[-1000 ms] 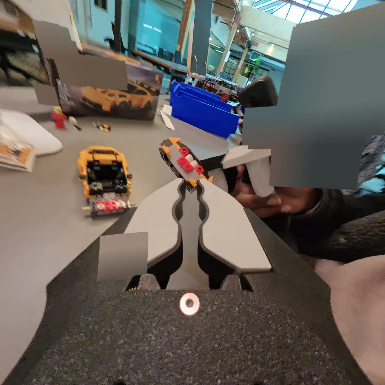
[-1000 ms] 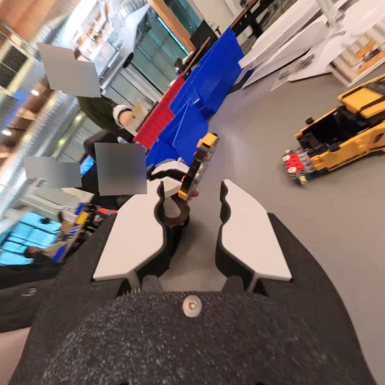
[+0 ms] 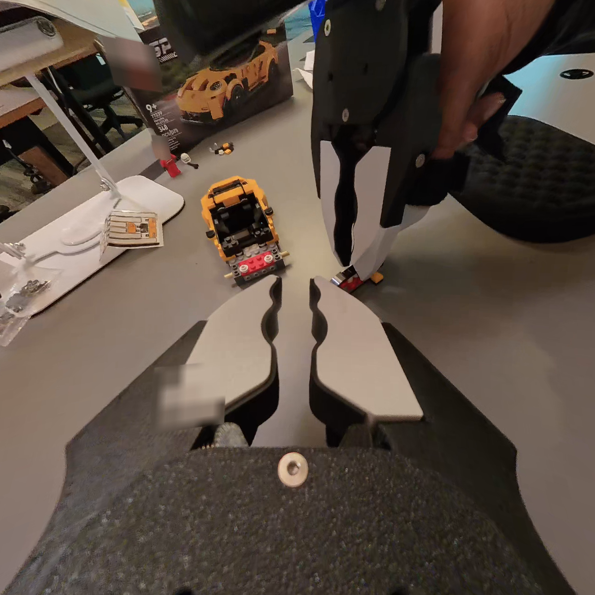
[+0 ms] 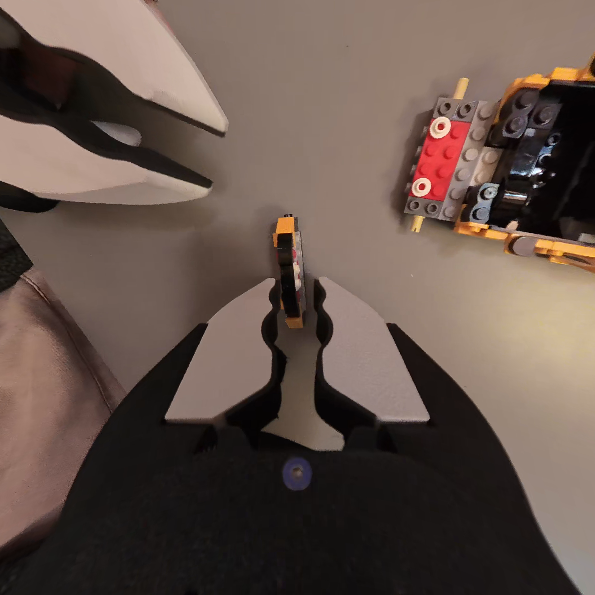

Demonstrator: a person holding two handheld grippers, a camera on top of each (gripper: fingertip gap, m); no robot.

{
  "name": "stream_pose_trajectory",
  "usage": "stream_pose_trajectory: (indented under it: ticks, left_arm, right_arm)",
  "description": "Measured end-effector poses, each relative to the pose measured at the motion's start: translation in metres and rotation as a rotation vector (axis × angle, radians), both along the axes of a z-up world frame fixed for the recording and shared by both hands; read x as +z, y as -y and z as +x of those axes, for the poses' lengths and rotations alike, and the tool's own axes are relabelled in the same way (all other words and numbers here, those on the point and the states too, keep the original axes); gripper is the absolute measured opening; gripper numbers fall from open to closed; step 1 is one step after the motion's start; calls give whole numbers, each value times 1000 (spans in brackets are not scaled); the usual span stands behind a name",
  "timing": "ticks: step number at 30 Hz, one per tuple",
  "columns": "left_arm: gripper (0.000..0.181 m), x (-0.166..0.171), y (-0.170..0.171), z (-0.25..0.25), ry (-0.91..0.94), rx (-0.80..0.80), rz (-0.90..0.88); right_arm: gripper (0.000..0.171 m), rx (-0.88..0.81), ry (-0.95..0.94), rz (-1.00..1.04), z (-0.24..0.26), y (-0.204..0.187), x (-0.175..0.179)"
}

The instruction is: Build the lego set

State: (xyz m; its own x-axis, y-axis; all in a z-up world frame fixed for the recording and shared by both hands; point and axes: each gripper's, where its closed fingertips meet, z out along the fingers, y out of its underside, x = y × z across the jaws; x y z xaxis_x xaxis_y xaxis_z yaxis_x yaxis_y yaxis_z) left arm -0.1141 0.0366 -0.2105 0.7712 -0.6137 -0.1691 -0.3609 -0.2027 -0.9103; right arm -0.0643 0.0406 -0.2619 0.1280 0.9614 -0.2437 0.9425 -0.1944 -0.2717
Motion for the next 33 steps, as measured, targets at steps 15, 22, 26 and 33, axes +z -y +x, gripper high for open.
stream_pose_trajectory:
  ticks: [15, 22, 26, 33]
  left_arm:
    - [14, -39, -4, 19, -151, -64, -137]
    - [13, -49, -18, 12, -238, 2, -137]
    - [11, -39, -20, 4, -183, 48, -109]
    - [6, 1, -19, -1, 35, 81, 10]
  right_arm:
    - [26, 170, -332, 306, 20, 6, -1]
    - [8, 45, -372, 304, 7, -2, 1]
    - [13, 24, -391, 293, 4, -4, 1]
    - [36, -33, -743, 446, -1, -20, 49]
